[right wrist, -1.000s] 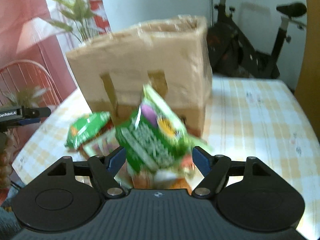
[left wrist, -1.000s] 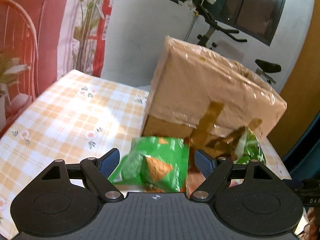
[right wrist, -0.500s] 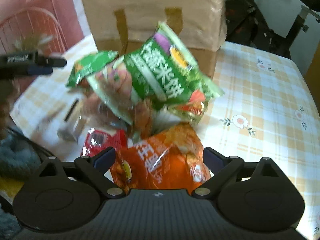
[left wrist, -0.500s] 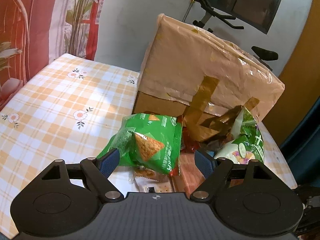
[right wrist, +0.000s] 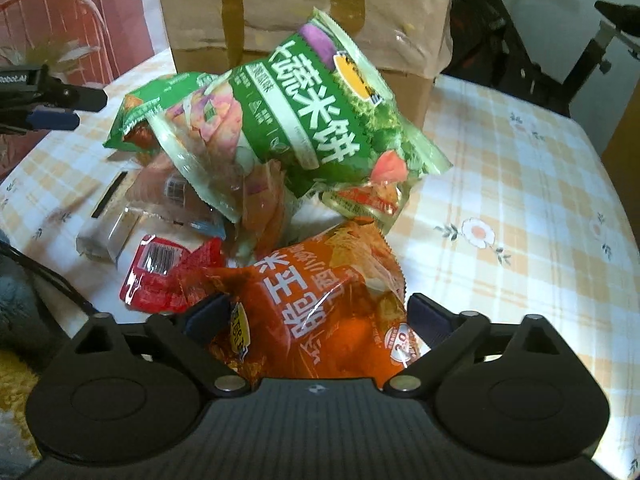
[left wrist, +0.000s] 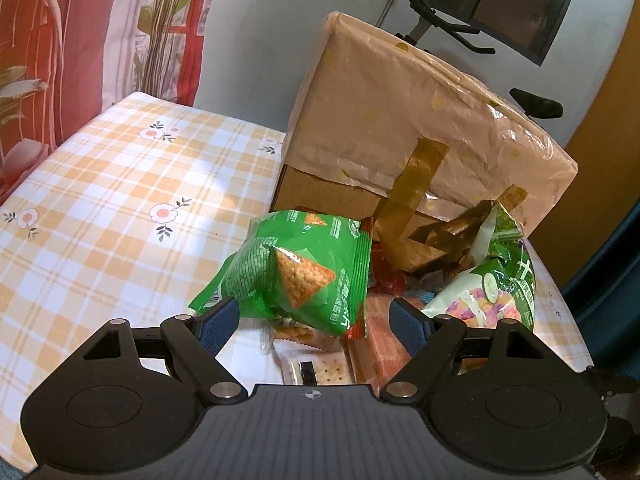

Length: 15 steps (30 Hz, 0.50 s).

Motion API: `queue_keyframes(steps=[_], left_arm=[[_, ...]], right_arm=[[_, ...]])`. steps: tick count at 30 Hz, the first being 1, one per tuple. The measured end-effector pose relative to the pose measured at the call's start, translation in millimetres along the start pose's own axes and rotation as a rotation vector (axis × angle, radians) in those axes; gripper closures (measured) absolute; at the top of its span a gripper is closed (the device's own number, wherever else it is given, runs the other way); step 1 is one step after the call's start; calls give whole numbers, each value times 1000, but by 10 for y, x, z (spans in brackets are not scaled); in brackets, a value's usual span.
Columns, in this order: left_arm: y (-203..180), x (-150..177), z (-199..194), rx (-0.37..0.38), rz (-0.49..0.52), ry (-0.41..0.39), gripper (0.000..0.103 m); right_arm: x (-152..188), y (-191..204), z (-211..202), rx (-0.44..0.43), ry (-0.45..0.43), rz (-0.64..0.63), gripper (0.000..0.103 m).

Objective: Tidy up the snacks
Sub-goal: 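Grasp the green tortilla-chip bag with the left tool while the right tool grasps the orange bag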

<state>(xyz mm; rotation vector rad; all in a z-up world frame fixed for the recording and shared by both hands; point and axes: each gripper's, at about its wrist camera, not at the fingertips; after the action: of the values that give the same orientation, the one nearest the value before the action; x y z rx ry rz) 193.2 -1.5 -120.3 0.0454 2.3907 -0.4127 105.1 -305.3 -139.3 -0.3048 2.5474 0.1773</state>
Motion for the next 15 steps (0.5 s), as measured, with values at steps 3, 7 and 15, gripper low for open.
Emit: queue_keyframes(steps=[3,7,15], left_arm=[[9,-3,-5,-2,-3,-2,20],[29,-16,3,-16,-7,-9,20],[63,-185,126,-51,31,-29,19]], right_arm=[[-28,-19,-41,14,-41,0,23],[-61,-122,-100,51,-78,34,28],[-69,-223,-176,71,-128,74,29]])
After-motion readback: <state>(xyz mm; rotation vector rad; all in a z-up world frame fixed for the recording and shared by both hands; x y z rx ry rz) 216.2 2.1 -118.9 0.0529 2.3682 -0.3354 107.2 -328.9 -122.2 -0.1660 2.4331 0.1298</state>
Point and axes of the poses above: each gripper's, at about its wrist camera, not at the fingertips, and z roughly the way its jaws point, y to its left, x to its underside, and after that the axes turned 3 degrees about y, right-handed
